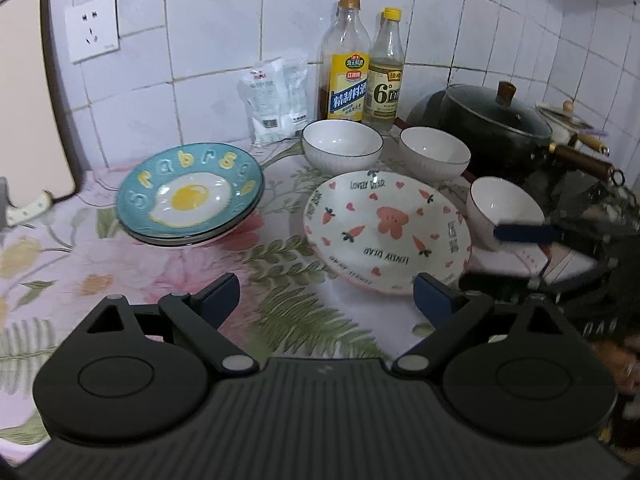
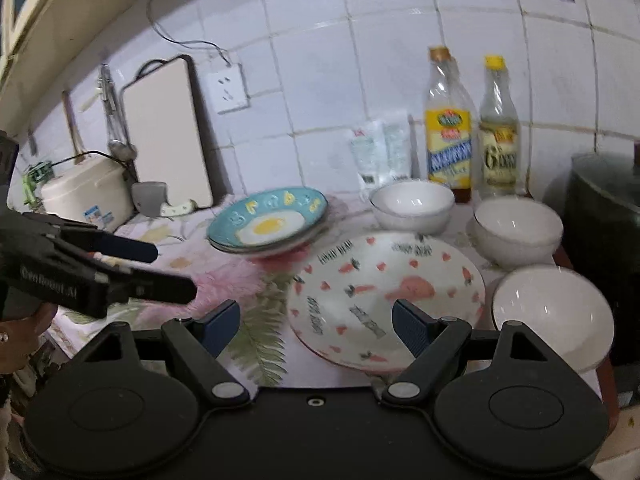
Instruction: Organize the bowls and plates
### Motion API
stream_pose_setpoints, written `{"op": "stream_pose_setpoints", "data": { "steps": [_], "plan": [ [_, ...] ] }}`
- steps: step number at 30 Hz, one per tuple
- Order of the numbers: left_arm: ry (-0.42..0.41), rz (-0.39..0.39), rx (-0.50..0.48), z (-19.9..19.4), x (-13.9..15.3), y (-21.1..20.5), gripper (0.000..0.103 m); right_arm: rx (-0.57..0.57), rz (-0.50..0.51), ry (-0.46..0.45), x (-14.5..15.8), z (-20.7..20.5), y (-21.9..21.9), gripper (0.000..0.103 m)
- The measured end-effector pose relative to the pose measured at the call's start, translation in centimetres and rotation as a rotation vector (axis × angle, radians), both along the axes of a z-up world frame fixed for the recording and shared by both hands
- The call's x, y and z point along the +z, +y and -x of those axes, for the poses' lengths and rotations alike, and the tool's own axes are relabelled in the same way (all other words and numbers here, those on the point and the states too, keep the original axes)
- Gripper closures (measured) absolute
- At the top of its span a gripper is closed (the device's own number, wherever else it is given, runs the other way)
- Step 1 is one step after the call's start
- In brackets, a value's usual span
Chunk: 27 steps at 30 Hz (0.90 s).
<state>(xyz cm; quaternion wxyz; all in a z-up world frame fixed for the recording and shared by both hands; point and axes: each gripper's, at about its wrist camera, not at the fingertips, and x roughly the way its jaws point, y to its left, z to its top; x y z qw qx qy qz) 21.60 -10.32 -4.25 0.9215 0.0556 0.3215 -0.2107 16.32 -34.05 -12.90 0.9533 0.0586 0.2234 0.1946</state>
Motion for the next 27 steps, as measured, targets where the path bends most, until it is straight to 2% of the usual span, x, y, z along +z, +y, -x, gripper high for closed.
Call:
{"op": "stream_pose_setpoints", "data": {
  "steps": [5,16,21,23,25,27],
  "plan": [
    [0.030,0.079,0.002,-2.5,-1.7,-0.8,0.008,-0.043,-0.033,0.045,-2.1,-1.0,-0.7,0.017],
    [0.052,0.085,0.043,-6.6,-5.3,-2.9,0.010,-0.121,-0.076,0.153,-5.3,-3.6,-2.5,0.017],
    [0.042,0.033,0.084,-8.8,-6.9,-4.5,0.013,-0.163,-0.094,0.185,-6.4,-5.6,-2.7,0.017],
    [0.058,0.035,0.090,-9.6,-7.5,-4.8,0.020,-0.185,-0.121,0.187,-6.9,-6.2,-2.9,0.017],
    [0.092,0.047,0.096,-10.2,-8.1,-4.9,0.038,-0.201,-0.141,0.172,-7.2,-6.5,-3.0,0.017],
    [0.117,0.062,0.112,-10.8,-8.6,-4.8,0.049,-0.202,-0.156,0.143,-7.5,-6.5,-2.7,0.017]
  ]
}}
